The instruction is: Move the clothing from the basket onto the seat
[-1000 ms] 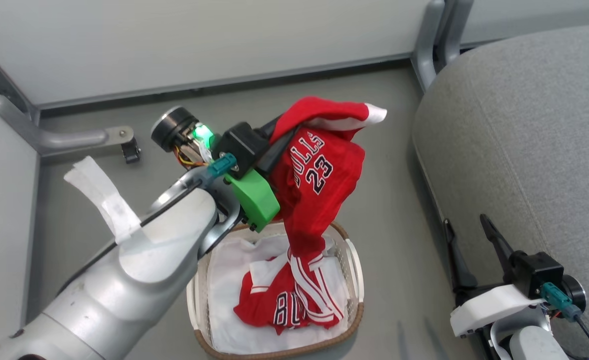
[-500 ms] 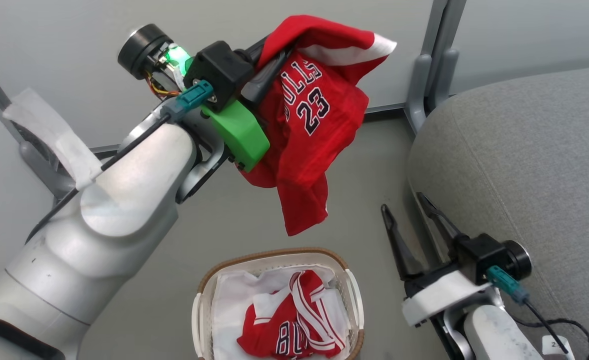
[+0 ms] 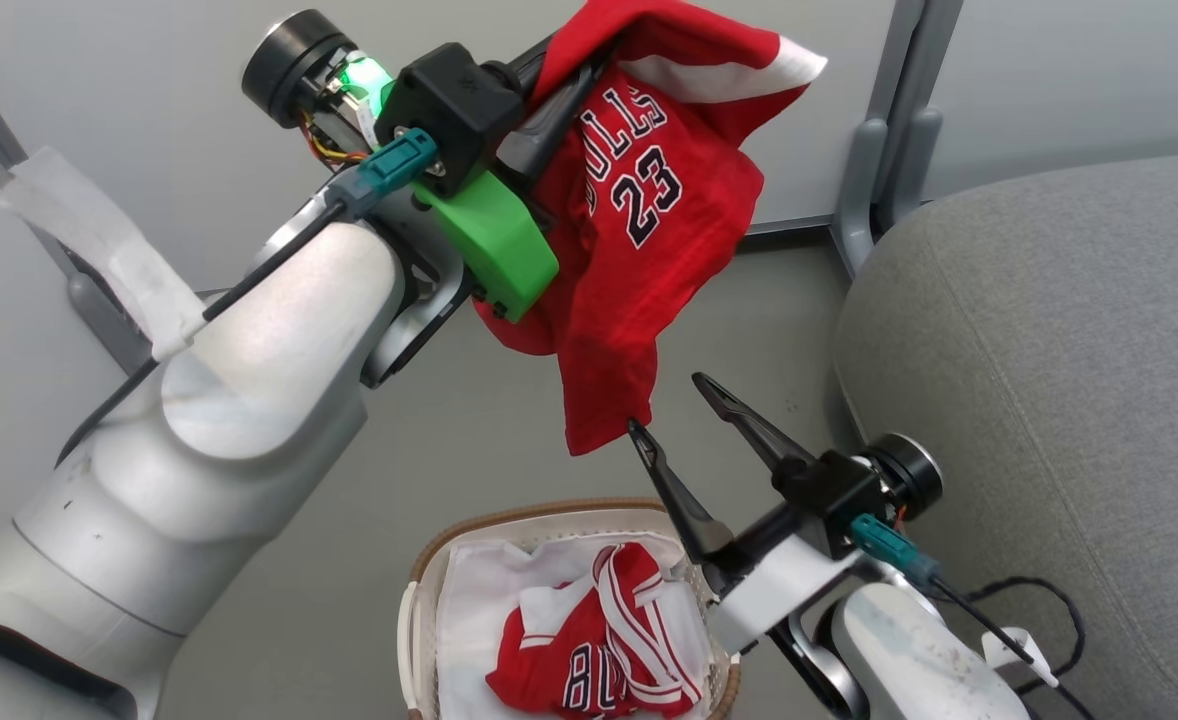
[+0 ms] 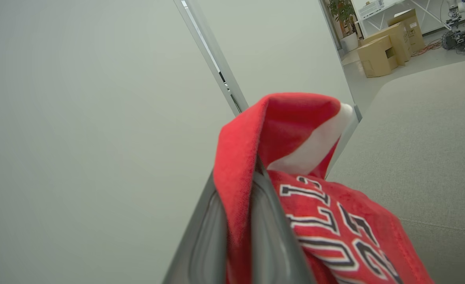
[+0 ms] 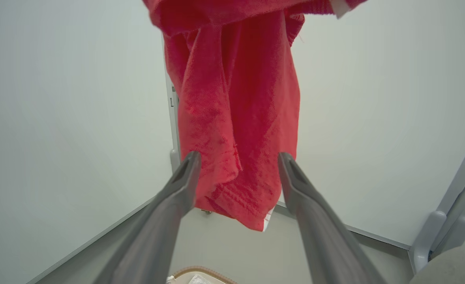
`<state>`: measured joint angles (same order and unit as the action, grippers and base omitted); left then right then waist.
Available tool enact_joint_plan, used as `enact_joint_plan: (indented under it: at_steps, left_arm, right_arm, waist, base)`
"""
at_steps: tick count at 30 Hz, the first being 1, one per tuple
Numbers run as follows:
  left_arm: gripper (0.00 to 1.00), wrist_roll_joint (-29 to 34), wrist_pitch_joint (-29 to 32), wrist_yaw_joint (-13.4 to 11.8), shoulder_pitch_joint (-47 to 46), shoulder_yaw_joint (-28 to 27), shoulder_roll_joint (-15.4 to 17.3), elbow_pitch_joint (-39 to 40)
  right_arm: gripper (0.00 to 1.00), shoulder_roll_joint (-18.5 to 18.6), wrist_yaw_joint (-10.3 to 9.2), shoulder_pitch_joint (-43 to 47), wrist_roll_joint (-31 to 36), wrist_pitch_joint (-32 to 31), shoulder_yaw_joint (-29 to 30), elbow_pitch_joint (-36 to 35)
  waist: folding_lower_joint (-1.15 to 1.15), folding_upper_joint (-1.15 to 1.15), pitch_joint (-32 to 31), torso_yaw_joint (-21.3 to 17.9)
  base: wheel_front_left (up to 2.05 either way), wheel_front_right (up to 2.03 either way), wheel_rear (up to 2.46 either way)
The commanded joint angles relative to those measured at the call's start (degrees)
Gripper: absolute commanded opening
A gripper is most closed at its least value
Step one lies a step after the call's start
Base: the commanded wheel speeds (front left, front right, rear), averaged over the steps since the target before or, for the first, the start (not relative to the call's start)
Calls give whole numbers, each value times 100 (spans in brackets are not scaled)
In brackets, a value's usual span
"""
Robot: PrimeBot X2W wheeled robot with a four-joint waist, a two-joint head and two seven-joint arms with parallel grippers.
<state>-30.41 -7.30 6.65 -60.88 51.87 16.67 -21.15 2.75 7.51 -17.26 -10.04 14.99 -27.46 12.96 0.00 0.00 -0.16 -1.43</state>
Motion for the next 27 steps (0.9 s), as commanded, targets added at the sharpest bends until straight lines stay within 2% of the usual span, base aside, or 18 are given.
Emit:
enact_joint_plan:
  at_steps: [1,6,13,14,15,16,27]
  left_arm:
    - [0,-30,20,-27,-133,2,-61,29]
    - [0,-59,58,-44,-199,39,-169,92]
    - [0,-166,25,-65,-201,51,-340,60]
    - [0,-189,22,-67,-193,38,-356,50]
    - [0,-211,25,-71,-186,29,-360,41]
    - [0,-252,28,-79,-164,13,-370,25]
    - [0,-475,51,-192,244,-125,10,-285]
  right_arm:
    - [100,21,-4,-205,116,29,-71,71]
    - [100,23,-4,-742,281,29,-357,498]
    - [100,25,-4,-1267,188,30,-585,1175]
    - [56,24,-4,-1314,184,29,-606,1234]
    - [33,22,-4,-1347,181,29,-648,1283]
    - [0,22,-4,-1397,194,30,-697,1322]
    - [0,24,-4,-1228,290,29,-371,914]
  waist:
    - [0,0,9,21]
    - [0,0,39,115]
    - [0,0,53,228]
    - [0,0,54,234]
    - [0,0,55,236]
    - [0,0,57,236]
    - [0,0,146,117]
  base:
    - [0,0,0]
    - [0,0,0]
    - [0,0,0]
    - [0,0,0]
    - [0,0,0]
    - [0,0,0]
    - [0,0,0]
